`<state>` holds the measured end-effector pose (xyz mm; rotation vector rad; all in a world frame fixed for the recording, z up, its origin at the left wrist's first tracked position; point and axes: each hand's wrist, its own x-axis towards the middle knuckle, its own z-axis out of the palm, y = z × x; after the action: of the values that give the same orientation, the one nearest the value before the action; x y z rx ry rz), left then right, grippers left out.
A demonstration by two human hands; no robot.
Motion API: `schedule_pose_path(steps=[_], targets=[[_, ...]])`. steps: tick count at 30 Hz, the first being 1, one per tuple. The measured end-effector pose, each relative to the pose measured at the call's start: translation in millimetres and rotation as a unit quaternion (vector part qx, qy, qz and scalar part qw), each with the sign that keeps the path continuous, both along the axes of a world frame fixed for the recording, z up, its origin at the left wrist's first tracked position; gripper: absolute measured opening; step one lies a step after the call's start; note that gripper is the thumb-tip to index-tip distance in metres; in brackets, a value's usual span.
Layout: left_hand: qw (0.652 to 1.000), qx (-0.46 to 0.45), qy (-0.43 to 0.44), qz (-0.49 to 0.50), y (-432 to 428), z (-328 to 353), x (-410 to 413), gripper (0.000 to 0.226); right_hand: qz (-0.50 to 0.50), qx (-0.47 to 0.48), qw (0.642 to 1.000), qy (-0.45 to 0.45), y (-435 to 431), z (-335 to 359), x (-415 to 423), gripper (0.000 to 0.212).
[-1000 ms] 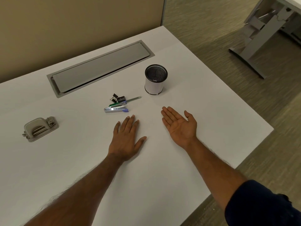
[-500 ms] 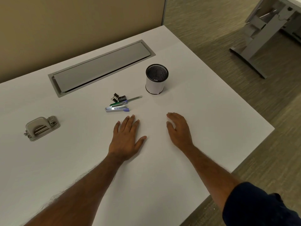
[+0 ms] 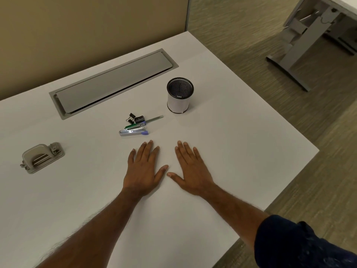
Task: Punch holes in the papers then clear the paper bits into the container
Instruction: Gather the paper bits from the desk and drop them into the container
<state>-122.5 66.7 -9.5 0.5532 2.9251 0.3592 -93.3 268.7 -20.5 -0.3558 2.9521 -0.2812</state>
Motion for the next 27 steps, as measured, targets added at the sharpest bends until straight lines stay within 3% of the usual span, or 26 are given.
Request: schedule_pose_path(steps=[5, 11, 18, 20, 27], targets=[[1.000, -0.001, 0.003, 0.001, 0, 1, 1, 0.078, 0.051, -0.025, 0.998, 0.018, 11, 5, -1, 0.078], [1.000, -0.008, -0.003, 0.005, -5, 2, 2, 0.080, -0.183, -0.035, 0.982, 0.006, 36, 8, -30, 0.079], [1.000, -0.015, -0.011, 0.010, -12, 2, 7, 0.082, -0.180, 0.012, 0.984, -0.005, 17, 5, -64, 0.092], [1.000, -0.013, -0.012, 0.013, -15, 2, 9, 0.082, -0.156, 0.024, 0.987, -0.006, 12, 5, -62, 0.094], [1.000, -0.006, -0.002, 0.020, -29, 3, 17, 0.076, 0.069, 0.021, 0.997, -0.001, -19, 6, -25, 0.089]])
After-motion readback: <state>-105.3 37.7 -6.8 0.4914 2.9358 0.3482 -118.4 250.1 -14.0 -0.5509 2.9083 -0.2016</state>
